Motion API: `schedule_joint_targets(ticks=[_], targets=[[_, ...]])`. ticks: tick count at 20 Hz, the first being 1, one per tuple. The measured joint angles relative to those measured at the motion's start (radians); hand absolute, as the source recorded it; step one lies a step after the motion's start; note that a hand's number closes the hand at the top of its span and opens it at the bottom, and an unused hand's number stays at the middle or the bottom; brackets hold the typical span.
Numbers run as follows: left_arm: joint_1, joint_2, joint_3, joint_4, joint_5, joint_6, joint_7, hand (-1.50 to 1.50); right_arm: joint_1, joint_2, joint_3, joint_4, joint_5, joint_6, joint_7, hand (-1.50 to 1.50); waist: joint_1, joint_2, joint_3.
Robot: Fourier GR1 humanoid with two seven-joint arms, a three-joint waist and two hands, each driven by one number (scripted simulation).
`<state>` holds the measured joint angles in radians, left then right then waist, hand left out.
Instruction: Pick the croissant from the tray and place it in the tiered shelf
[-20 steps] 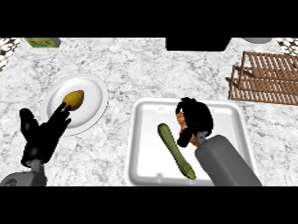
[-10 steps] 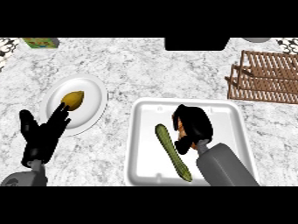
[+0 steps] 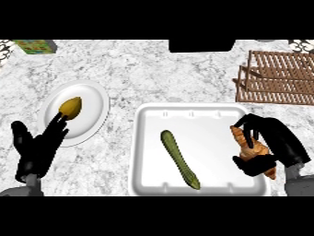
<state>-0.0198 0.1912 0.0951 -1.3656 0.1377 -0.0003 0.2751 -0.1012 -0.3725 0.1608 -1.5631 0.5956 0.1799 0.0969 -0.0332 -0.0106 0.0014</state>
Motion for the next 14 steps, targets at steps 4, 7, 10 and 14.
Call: schedule_joint_targets(ticks=[4, 7, 10, 14], targets=[[0.021, 0.004, 0.001, -0.020, 0.003, -0.003, 0.012, 0.00, 0.043, -0.075, -0.130, -0.227, -0.105, 0.053, 0.045, 1.50, -0.005, -0.003, -0.001], [0.010, 0.005, 0.001, -0.018, 0.000, 0.000, 0.021, 0.00, 0.056, -0.111, -0.241, -0.374, -0.182, 0.083, 0.124, 1.50, -0.005, -0.002, -0.001], [0.009, -0.007, -0.006, -0.013, -0.007, 0.004, 0.009, 0.00, 0.045, -0.154, -0.364, -0.482, -0.277, 0.133, 0.223, 1.50, 0.002, 0.001, -0.001], [-0.005, -0.002, -0.001, -0.008, -0.002, -0.006, 0.016, 0.00, -0.021, -0.231, -0.530, -0.547, -0.425, 0.202, 0.360, 1.50, 0.012, 0.003, -0.002]])
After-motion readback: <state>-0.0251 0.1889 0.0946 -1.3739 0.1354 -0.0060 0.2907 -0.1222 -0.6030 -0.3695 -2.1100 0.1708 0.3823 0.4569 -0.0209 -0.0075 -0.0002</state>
